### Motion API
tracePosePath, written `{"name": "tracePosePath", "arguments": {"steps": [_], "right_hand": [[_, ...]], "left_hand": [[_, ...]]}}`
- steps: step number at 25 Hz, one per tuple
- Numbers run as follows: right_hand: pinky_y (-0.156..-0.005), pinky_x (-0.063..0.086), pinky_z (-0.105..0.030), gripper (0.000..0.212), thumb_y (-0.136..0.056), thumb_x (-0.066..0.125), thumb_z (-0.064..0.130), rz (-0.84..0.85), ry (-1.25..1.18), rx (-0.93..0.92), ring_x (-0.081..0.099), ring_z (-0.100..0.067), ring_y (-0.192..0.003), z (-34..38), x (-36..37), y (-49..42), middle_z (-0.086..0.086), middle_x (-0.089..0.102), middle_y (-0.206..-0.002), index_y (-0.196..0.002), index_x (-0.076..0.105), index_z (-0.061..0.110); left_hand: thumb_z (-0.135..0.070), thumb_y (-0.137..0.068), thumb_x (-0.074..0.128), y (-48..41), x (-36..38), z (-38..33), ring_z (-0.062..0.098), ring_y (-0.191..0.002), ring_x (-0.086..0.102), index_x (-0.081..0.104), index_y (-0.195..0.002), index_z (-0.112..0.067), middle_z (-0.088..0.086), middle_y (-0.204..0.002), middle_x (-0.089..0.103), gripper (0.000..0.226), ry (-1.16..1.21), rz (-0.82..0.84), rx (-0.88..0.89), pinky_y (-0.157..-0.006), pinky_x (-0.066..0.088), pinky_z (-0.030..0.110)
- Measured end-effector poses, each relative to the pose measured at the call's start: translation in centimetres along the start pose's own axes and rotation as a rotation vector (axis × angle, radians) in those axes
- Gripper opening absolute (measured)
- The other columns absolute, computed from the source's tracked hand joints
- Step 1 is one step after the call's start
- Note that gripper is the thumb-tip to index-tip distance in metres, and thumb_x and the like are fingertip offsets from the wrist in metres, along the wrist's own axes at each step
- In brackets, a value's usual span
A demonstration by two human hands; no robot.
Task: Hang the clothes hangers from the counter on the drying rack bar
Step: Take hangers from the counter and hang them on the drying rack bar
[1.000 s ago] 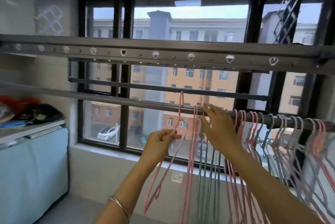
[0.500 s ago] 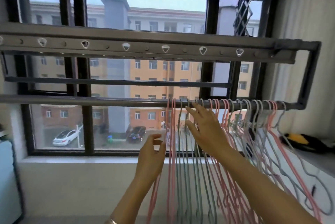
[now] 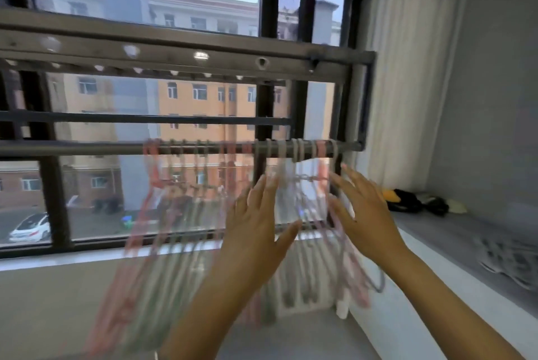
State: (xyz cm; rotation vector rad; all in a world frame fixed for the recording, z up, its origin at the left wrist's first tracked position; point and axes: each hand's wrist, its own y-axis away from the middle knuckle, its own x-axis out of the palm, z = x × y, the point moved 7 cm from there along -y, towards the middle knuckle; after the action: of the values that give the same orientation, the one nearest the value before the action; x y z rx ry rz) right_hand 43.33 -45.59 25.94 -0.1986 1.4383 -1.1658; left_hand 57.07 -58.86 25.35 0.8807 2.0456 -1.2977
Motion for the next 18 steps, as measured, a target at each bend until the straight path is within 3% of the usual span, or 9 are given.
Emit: {"name": "tracePosePath", "arguments": {"steps": [2, 9, 15, 18], "right_hand": [[-0.113, 0.004, -0.025, 0.047, -0.095, 0.037, 0.042, 0.001, 0.008, 0.077, 0.013, -0.009, -0.142, -6.7, -3.8, 2.9, 0.013, 0.018, -0.153, -0.141, 0.033, 0.033], [-0.117, 0.017, -0.039, 0.051, -0.094, 0.036, 0.045, -0.002, 0.147, 0.406, 0.019, -0.016, -0.142, -30.2, -14.9, 13.4, 0.006, 0.019, -0.155, -0.141, 0.036, 0.028], [-0.114, 0.025, -0.037, 0.046, -0.096, 0.042, 0.034, -0.02, 0.164, 0.653, 0.022, -0.017, -0.141, -45.4, -17.6, 20.6, 0.0, 0.024, -0.154, -0.14, 0.039, 0.022], [-0.112, 0.019, -0.029, 0.046, -0.097, 0.041, 0.031, -0.027, 0.164, 0.803, 0.017, -0.016, -0.143, -52.8, -16.0, 22.9, 0.0, 0.022, -0.154, -0.141, 0.035, 0.02]], "left_hand": [[-0.058, -0.092, 0.033, -1.3, 4.3, -5.7, 0.014, -0.146, -0.011, -0.012, -0.147, -0.032, -0.01, -0.158, -0.009, 0.076, 0.025, 0.003, 0.048, -0.12, -0.002, 0.036], [-0.054, -0.094, 0.032, -4.6, 21.7, -24.8, 0.02, -0.146, -0.003, -0.001, -0.15, -0.027, -0.004, -0.159, -0.002, 0.07, 0.116, 0.194, 0.205, -0.12, 0.001, 0.04], [-0.052, -0.096, 0.032, -8.5, 38.4, -33.9, 0.024, -0.146, 0.001, 0.004, -0.15, -0.023, -0.002, -0.159, 0.004, 0.068, 0.184, 0.438, 0.261, -0.119, 0.006, 0.043], [-0.051, -0.096, 0.032, -11.0, 47.5, -36.7, 0.027, -0.146, 0.004, 0.006, -0.15, -0.022, 0.001, -0.159, 0.005, 0.067, 0.192, 0.549, 0.271, -0.118, 0.007, 0.046]]}}
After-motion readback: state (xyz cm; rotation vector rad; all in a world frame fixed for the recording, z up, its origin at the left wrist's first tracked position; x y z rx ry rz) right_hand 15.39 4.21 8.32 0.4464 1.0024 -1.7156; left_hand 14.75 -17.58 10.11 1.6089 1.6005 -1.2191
